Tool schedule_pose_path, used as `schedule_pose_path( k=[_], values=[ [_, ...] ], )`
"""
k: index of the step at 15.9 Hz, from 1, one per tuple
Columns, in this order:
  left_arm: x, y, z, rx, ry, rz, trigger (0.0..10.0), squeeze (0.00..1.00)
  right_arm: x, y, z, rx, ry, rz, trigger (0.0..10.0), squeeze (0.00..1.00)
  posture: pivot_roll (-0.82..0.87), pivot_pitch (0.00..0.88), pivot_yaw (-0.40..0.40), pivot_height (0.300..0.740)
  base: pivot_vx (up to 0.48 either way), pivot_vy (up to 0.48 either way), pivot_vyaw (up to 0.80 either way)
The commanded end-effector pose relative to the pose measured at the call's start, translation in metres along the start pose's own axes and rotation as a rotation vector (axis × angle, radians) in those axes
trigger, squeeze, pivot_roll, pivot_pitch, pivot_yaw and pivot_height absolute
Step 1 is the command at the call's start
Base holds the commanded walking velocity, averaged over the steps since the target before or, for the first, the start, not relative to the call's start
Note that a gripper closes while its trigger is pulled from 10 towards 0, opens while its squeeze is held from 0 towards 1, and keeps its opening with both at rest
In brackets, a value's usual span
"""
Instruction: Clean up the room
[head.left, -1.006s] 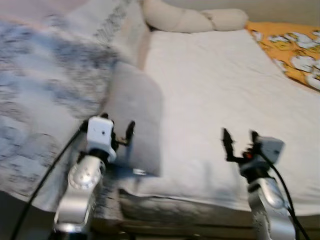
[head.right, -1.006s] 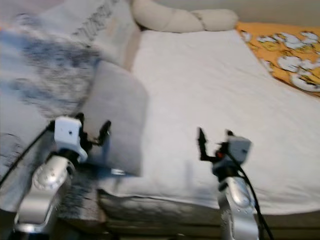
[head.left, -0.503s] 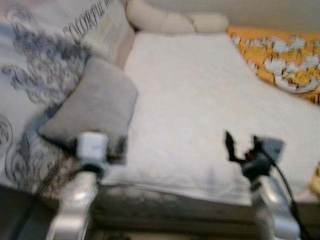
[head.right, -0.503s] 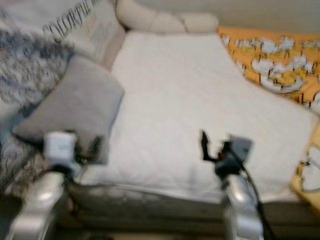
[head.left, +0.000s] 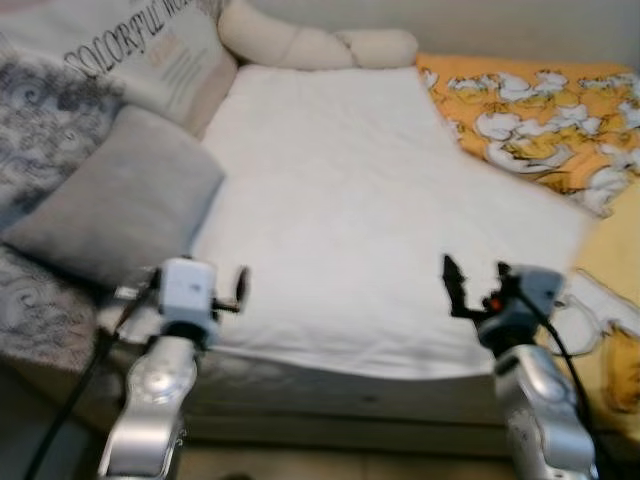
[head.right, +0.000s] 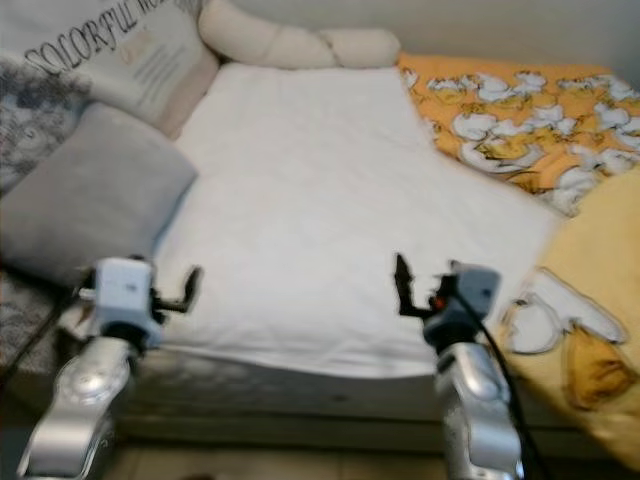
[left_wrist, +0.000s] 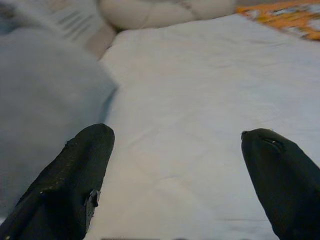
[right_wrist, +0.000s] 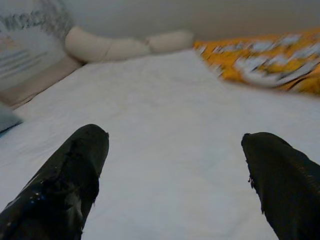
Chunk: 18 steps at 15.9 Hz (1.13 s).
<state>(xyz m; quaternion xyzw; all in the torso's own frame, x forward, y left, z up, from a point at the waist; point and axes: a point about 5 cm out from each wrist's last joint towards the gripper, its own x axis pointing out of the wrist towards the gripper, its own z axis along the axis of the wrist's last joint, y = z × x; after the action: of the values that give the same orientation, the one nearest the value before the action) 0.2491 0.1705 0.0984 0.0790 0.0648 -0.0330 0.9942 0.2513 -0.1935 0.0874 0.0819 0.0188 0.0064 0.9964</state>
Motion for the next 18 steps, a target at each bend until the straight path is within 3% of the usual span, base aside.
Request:
schedule_pose_path(
  k=[1,4,7,14,18],
  values=[
    [0.001,0.01,0.001,0.012,0.003,0.043,10.0,1.0,0.002,0.005,0.003,-0.043,-0.027,0.026,10.0,1.0,-0.02,0.0,0.01,0.74,0.0,-0.48,0.0],
    [0.005,0.015,0.003,-0.005,0.0,0.065,10.0,1.0,0.006,0.007,0.002,-0.065,-0.02,0.033,10.0,1.0,-0.02,0.0,0.001,0.74,0.0,-0.48,0.0],
    [0.007,0.012,0.005,-0.003,-0.003,0.058,10.0,1.0,0.009,0.0,-0.002,-0.081,0.024,-0.051,10.0,1.0,-0.02,0.0,0.002,0.74,0.0,-0.48,0.0],
    [0.009,0.012,0.005,0.001,0.002,0.055,10.0,1.0,0.013,0.005,-0.003,-0.113,0.01,-0.013,10.0,1.0,-0.02,0.0,0.006,0.74,0.0,-0.48,0.0],
    [0.01,0.012,0.005,-0.003,0.008,0.056,10.0,1.0,0.015,0.0,-0.006,-0.128,0.049,-0.061,10.0,1.0,-0.02,0.0,0.006,0.74,0.0,-0.48,0.0]
  ],
)
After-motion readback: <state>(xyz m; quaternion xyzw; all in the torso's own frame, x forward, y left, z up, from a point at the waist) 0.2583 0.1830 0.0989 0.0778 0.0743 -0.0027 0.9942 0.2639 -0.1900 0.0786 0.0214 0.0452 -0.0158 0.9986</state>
